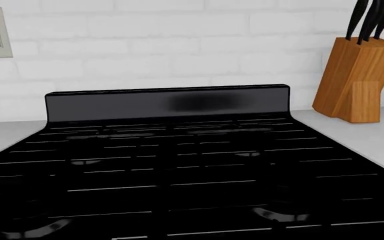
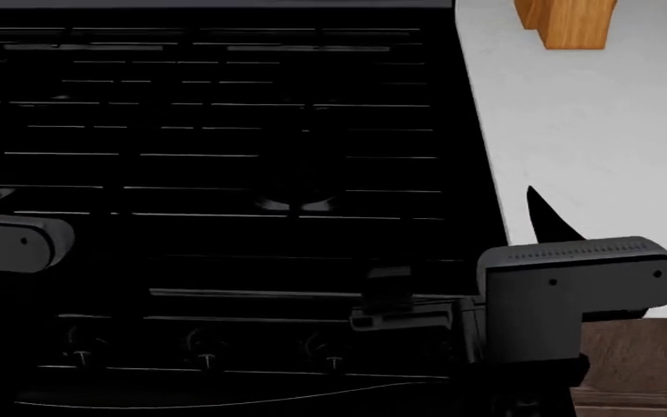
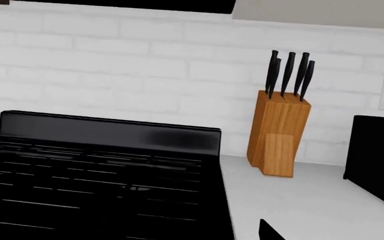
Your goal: Press the start button on the microwave
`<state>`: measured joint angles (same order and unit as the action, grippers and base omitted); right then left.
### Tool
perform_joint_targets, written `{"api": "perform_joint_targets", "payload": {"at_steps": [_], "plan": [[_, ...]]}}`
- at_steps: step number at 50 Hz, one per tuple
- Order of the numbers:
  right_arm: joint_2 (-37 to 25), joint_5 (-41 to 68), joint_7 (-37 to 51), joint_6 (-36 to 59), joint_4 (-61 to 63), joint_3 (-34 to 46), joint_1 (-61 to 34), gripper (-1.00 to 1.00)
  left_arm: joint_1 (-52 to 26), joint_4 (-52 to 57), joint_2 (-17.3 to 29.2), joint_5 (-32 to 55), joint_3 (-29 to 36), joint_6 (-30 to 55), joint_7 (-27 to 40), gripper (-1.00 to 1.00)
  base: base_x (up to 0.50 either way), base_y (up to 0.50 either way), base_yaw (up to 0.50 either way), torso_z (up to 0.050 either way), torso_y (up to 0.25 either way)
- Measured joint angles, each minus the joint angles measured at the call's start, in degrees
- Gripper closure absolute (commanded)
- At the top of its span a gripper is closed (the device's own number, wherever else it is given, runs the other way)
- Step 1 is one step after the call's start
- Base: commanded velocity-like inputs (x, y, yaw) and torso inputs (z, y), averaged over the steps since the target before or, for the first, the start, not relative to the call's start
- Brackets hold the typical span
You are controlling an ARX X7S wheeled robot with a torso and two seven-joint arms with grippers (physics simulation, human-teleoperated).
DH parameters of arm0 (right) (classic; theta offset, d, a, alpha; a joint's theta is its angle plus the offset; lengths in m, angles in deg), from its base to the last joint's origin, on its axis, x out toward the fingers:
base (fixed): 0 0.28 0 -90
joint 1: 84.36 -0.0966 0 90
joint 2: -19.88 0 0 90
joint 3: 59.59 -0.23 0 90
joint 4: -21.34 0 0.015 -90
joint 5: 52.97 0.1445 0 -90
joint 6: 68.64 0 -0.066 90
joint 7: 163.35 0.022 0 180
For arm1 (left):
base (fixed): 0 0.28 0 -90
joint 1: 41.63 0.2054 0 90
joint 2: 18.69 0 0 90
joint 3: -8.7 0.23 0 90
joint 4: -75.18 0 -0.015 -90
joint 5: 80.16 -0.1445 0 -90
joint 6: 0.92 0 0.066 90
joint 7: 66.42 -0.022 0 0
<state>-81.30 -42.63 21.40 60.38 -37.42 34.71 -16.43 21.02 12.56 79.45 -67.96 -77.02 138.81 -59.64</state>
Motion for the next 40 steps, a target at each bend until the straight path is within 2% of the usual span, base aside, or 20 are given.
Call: {"api": "perform_joint_targets", "payload": {"at_steps": [8, 23, 32, 40], "plan": [[0.02, 1.25, -0.32, 1.12, 0.98, -0.06, -0.98, -1.0, -0.81, 1.27, 0.22, 0.68, 0.13, 1.38, 0.27, -1.0, 0.43, 0.29, 0.0, 0.0, 0.0], [0.36, 3.39, -0.54, 0.72, 1.81, -0.99, -1.04, -1.0, -1.08, 2.18, 0.66, 1.41, 0.32, 2.11, 0.89, -1.0, 0.5, -0.09, 0.0, 0.0, 0.0], [0.19, 3.73, -0.56, -0.45, 1.6, -1.06, -0.63, -1.0, -1.04, 2.16, 0.73, 1.8, 0.58, 2.11, 1.31, -1.0, 0.02, 0.0, 0.0, 0.0, 0.002], [0.19, 4.57, -0.59, -0.95, 1.51, -1.38, -0.11, -1.0, -0.94, 2.26, 0.92, 1.98, 0.87, 2.2, 1.7, -1.0, 0.13, -0.34, 0.0, 0.0, 0.0]]}}
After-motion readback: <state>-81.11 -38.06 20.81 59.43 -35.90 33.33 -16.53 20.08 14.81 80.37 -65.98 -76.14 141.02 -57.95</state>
